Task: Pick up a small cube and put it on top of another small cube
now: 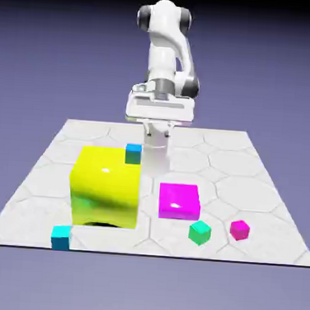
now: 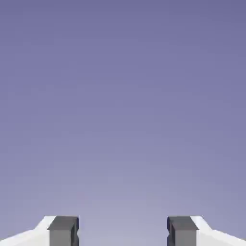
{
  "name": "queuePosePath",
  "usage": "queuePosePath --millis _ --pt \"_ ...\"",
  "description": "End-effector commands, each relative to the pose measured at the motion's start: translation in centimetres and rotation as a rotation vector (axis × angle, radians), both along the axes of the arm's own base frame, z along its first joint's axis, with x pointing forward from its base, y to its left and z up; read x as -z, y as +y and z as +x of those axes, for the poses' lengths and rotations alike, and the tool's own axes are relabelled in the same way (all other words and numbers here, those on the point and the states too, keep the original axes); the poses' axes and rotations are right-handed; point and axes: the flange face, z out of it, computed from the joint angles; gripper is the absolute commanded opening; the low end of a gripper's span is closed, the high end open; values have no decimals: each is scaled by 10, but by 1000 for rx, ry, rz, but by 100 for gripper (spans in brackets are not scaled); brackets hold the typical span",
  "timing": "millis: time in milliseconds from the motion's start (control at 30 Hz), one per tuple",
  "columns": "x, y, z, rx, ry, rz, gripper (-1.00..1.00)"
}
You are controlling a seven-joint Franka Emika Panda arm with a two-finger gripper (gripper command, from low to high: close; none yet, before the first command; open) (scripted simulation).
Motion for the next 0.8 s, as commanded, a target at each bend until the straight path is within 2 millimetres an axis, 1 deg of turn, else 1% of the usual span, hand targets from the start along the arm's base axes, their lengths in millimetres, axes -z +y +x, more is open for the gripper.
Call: queuePosePath --millis 0,200,400,567,767 --pt "4 -9 10 40 32 29 0" --pt "34 -66 61 286 217 196 0" --pt "76 -128 101 539 388 352 0" --pt "120 -183 123 751 521 471 0" --pt "179 -247 136 1003 669 602 0"
